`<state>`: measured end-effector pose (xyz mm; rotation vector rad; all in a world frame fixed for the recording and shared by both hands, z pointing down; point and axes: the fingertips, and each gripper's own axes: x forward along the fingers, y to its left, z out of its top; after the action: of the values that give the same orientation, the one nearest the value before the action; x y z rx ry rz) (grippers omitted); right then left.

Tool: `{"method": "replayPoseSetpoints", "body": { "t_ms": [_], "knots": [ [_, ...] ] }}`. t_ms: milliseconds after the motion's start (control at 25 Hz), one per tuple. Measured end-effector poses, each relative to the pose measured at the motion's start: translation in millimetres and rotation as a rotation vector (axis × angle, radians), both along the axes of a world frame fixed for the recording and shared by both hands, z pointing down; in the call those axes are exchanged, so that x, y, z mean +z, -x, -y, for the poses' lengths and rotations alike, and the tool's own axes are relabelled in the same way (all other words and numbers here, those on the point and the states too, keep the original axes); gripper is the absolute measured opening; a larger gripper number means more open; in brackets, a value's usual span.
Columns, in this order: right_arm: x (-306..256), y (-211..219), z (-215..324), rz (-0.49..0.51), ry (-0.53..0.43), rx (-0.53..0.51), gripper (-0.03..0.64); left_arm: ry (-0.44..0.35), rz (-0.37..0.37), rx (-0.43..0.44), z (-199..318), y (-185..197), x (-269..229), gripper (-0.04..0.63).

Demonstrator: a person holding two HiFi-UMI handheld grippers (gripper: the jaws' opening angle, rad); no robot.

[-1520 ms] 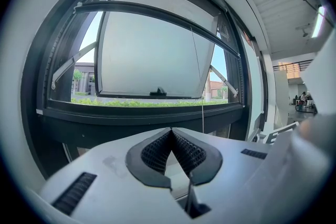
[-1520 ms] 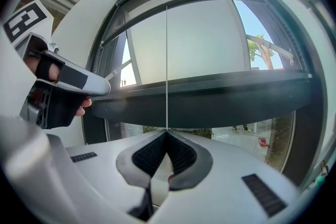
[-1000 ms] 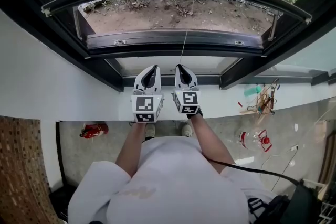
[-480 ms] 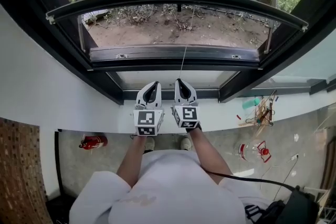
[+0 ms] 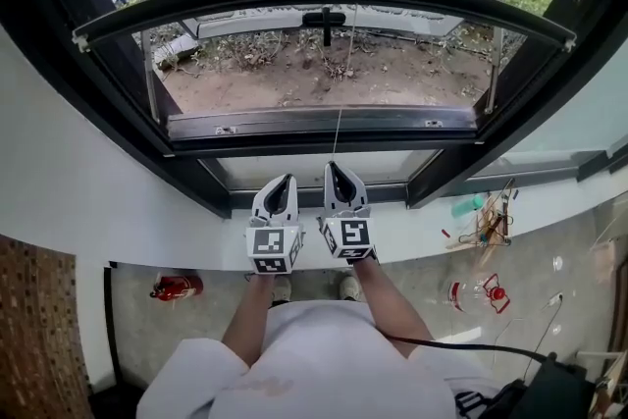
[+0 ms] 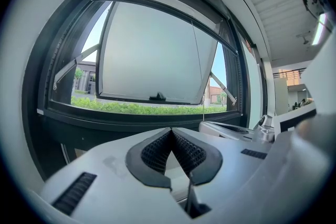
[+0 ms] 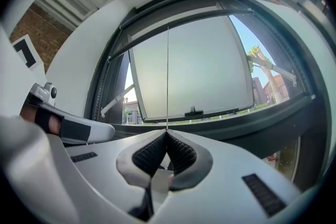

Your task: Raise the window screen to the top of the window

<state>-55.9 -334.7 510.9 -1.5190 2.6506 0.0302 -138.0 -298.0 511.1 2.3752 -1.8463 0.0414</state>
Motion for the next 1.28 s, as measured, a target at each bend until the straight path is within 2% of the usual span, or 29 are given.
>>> {"method": "replayPoseSetpoints", "body": {
  "t_ms": [280,680,1280],
  "knots": [
    [-7,-4,0,0.026,0.000,0.006,0.000,-0.039,-0.011,0.013,1,-3,-15,0.002],
    [-44,1,-3,0.051,-0.067,-0.009,0.000,-0.071,-0.045,0.021,11,-5,-36,0.002],
    [-77,1,-9,0.101,-0.114,-0.037,0.000,-0.130,-0.040,0.048,7,-10,-62,0.002]
  ]
}}
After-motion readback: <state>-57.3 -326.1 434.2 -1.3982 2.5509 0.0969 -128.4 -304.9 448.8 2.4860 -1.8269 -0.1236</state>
